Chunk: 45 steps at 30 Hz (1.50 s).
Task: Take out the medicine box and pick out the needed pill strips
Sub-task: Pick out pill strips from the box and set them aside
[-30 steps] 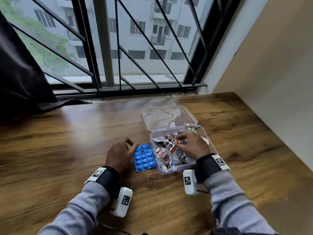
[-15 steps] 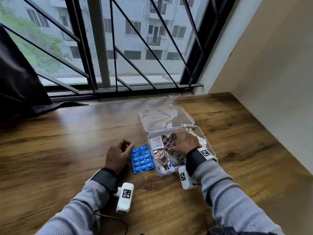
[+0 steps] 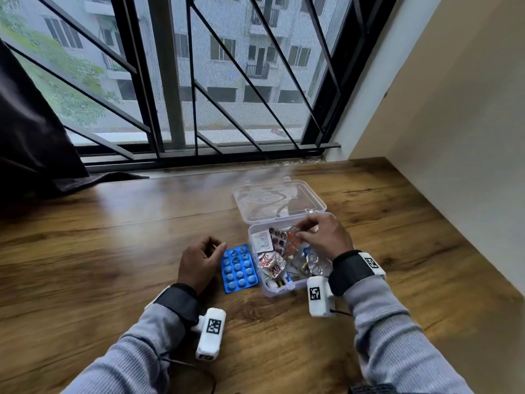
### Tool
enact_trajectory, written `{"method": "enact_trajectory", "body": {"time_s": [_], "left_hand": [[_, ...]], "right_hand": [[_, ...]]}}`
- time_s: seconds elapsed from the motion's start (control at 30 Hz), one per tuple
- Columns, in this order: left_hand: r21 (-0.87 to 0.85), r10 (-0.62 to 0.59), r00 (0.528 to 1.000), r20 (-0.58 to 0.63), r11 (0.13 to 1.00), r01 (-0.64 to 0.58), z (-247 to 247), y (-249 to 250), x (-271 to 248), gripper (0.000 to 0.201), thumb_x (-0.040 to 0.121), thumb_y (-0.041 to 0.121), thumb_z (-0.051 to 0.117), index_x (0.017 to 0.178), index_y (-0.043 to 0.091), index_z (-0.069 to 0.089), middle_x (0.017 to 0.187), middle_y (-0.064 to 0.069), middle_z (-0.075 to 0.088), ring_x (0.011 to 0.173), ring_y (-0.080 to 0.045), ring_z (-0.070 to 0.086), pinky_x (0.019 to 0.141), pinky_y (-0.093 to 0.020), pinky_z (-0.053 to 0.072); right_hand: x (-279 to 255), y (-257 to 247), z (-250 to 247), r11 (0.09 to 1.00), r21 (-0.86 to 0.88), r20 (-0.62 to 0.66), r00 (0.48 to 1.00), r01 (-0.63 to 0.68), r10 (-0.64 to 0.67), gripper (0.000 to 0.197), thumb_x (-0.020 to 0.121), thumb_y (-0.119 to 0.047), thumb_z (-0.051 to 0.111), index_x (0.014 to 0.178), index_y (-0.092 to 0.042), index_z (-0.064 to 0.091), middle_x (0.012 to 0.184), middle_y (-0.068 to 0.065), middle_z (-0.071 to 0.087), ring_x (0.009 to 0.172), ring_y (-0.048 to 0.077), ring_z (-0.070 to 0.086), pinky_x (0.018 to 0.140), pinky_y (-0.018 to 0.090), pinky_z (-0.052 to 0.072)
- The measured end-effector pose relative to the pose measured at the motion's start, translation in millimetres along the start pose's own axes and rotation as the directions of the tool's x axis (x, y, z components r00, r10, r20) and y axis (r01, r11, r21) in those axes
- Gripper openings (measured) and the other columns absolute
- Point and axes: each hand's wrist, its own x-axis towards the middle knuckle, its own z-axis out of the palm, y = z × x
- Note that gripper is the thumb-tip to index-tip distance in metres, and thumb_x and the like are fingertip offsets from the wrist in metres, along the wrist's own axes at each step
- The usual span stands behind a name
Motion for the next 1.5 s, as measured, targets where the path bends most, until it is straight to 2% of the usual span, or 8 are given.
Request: {"method": "enact_trajectory", "body": {"time_s": [0.23, 0.5, 0.77, 0.87, 1.0, 1.2, 1.33, 1.5], "left_hand": [[0.024, 0.014, 1.000, -0.006, 1.000, -0.014, 1, -2, 0, 0.011, 0.084, 0.022, 0.072, 0.076, 0.020, 0.065, 0.061, -0.003, 0.067, 0.057, -0.008, 0.056, 0.051, -0.022, 0.043], [0.009, 0.013, 1.000, -0.015, 1.000, -0.013, 1, -2, 0, 0.010, 0.084, 0.020, 0.072, 0.077, 0.018, 0.066, 0.063, -0.005, 0.067, 0.057, -0.007, 0.055, 0.055, -0.030, 0.047], [-0.004, 0.016, 1.000, -0.006, 1.000, -0.016, 0, -3, 0, 0.015, 0.077, 0.041, 0.063, 0.072, 0.027, 0.062, 0.062, -0.003, 0.068, 0.052, -0.008, 0.054, 0.057, -0.035, 0.049], [-0.008, 0.019, 1.000, 0.002, 1.000, -0.019, -1, -3, -1, 0.017, 0.076, 0.042, 0.063, 0.071, 0.026, 0.062, 0.061, -0.003, 0.067, 0.051, -0.007, 0.053, 0.058, -0.036, 0.049], [-0.012, 0.023, 1.000, 0.003, 1.000, -0.022, -1, -3, -1, 0.016, 0.076, 0.041, 0.063, 0.070, 0.027, 0.061, 0.059, -0.002, 0.066, 0.050, -0.007, 0.051, 0.056, -0.035, 0.050], [-0.008, 0.024, 1.000, 0.005, 1.000, -0.024, 0, -5, -1, 0.018, 0.077, 0.042, 0.063, 0.071, 0.024, 0.062, 0.059, -0.003, 0.066, 0.051, -0.016, 0.055, 0.056, -0.037, 0.051], [-0.008, 0.021, 1.000, 0.005, 1.000, -0.021, 0, -4, -1, 0.017, 0.077, 0.042, 0.062, 0.072, 0.026, 0.061, 0.061, -0.004, 0.067, 0.051, -0.015, 0.055, 0.055, -0.036, 0.051], [-0.008, 0.017, 1.000, -0.007, 1.000, -0.018, -2, -3, -2, 0.014, 0.077, 0.042, 0.062, 0.069, 0.031, 0.059, 0.058, -0.003, 0.065, 0.050, -0.008, 0.051, 0.055, -0.036, 0.047]], "right_hand": [[-34, 1, -30, 0.905, 0.425, -0.164, 0.981, -0.022, 0.101, 0.017, 0.082, -0.020, 0.073, 0.099, -0.019, 0.071, 0.092, -0.002, 0.070, 0.083, 0.014, 0.064, 0.068, 0.027, 0.055], [-74, 0, -24, 0.289, 0.947, 0.026, 0.933, -0.138, 0.359, 0.043, 0.055, -0.024, 0.080, 0.095, -0.011, 0.067, 0.081, 0.010, 0.072, 0.054, 0.012, 0.065, 0.051, 0.022, 0.057], [-72, -15, -3, 0.446, 0.874, 0.051, 0.948, -0.194, 0.313, 0.022, 0.083, -0.006, 0.069, 0.104, -0.004, 0.062, 0.088, 0.018, 0.073, 0.056, 0.021, 0.070, 0.048, 0.023, 0.057], [-70, -12, 15, 0.695, 0.634, 0.119, 0.931, -0.339, 0.345, 0.024, 0.086, -0.008, 0.067, 0.109, -0.011, 0.060, 0.089, 0.013, 0.073, 0.058, 0.020, 0.071, 0.047, 0.027, 0.056], [-69, -2, 23, 0.935, 0.236, 0.077, 0.965, -0.263, 0.252, 0.008, 0.080, -0.024, 0.073, 0.081, -0.031, 0.069, 0.088, -0.003, 0.075, 0.070, 0.013, 0.070, 0.073, 0.039, 0.060], [-59, 9, -3, 0.975, -0.093, -0.248, 0.953, -0.204, 0.176, 0.024, 0.079, -0.031, 0.073, 0.103, -0.031, 0.070, 0.107, -0.006, 0.072, 0.093, 0.016, 0.065, 0.071, 0.024, 0.044], [-45, 20, -6, 0.888, -0.407, -0.103, 0.977, -0.212, 0.187, 0.068, 0.069, -0.056, 0.073, 0.130, -0.032, 0.052, 0.124, -0.005, 0.062, 0.112, 0.020, 0.055, 0.093, 0.038, 0.038], [-43, 24, -11, 0.934, -0.277, -0.243, 0.957, -0.227, 0.160, 0.031, 0.079, -0.043, 0.069, 0.108, -0.033, 0.069, 0.097, -0.003, 0.075, 0.086, 0.022, 0.066, 0.079, 0.033, 0.048]]}}
